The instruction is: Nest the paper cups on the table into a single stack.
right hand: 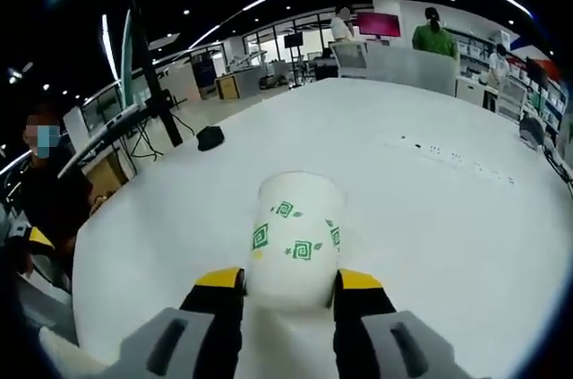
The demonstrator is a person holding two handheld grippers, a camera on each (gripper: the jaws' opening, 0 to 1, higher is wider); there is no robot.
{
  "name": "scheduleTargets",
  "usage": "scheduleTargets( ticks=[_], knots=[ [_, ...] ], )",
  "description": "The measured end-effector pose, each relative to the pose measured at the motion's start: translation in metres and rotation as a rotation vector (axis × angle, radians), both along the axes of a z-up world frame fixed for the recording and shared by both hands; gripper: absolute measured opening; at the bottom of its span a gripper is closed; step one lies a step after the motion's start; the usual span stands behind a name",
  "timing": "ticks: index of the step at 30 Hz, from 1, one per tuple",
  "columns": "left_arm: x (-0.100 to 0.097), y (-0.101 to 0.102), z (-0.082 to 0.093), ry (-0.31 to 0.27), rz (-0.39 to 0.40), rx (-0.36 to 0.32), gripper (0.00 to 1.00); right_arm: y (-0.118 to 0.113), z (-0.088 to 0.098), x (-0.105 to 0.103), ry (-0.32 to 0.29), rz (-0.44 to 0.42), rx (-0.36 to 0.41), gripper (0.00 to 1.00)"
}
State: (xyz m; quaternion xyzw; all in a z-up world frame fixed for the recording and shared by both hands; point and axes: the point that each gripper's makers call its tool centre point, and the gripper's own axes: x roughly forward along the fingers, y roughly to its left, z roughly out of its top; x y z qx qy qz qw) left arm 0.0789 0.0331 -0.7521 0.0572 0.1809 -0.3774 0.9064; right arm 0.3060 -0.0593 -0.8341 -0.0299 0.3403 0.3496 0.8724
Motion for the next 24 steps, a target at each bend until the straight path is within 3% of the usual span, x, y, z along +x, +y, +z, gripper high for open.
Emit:
scheduleTargets(
  ticks=[24],
  knots=[
    [0.001, 0.000, 0.002, -0.008, 0.002, -0.006, 0.84, -0.019, 0.042, -0.023, -0.075, 0.025, 0.034, 0.37]
  ],
)
